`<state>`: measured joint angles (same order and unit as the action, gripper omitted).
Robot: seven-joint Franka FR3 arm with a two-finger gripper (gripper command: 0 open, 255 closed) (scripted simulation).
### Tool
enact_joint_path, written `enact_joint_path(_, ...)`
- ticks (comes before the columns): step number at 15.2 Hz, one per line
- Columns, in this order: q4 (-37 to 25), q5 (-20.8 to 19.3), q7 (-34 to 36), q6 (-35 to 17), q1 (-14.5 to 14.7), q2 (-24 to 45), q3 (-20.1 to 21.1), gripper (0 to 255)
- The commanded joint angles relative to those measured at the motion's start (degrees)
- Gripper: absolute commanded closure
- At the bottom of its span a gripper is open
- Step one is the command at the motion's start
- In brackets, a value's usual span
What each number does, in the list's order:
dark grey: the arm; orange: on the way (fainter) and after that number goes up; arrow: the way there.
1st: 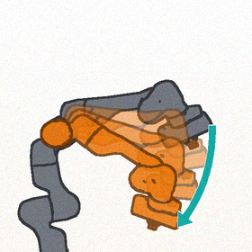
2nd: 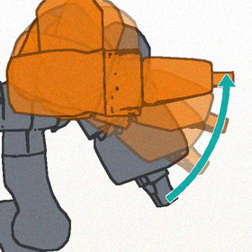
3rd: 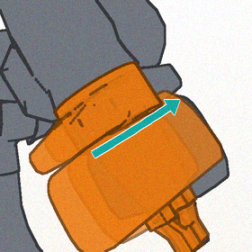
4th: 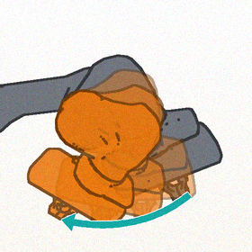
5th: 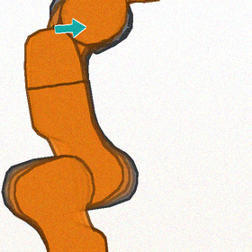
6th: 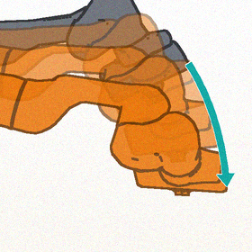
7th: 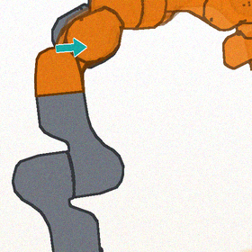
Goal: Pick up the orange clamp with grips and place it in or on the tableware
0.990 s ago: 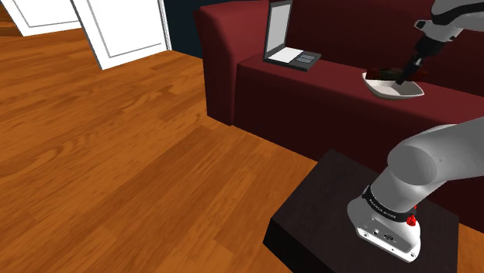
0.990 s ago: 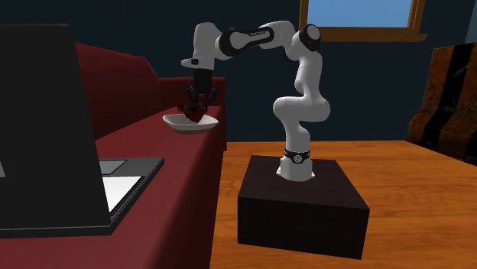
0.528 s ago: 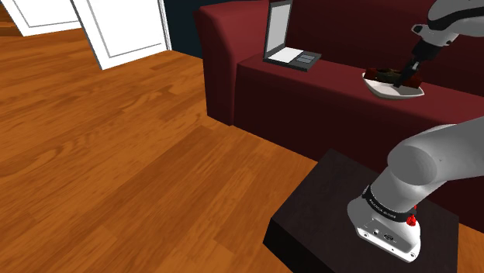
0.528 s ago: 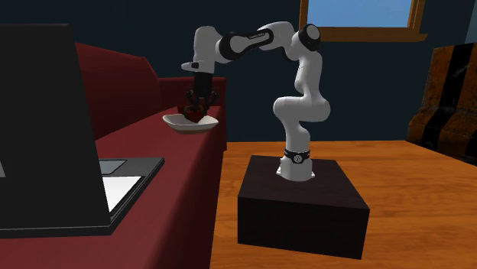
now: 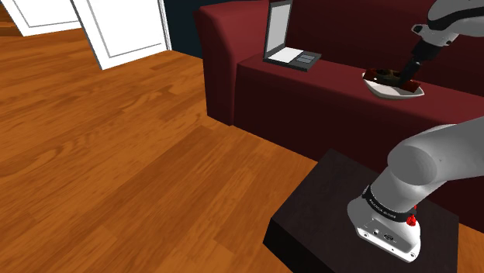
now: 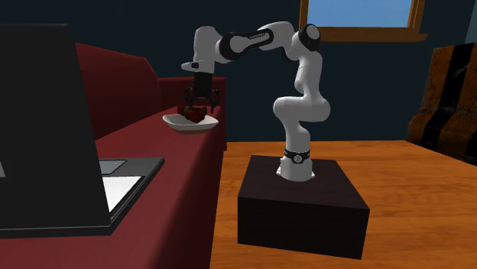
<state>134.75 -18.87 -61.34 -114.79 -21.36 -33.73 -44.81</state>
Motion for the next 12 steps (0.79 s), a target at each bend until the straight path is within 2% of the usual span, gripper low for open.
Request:
enact_joint_path(1, -1.4, 0.2, 0.0, 2.0, -0.2, -0.6, 0.8, 0)
enact_joint_path(4, -5.7, 0.8, 0.0, 7.6, -0.5, -1.8, 2.7, 0)
enact_joint_path(12, -5.7, 0.8, 0.0, 7.6, -0.5, -1.8, 2.7, 0)
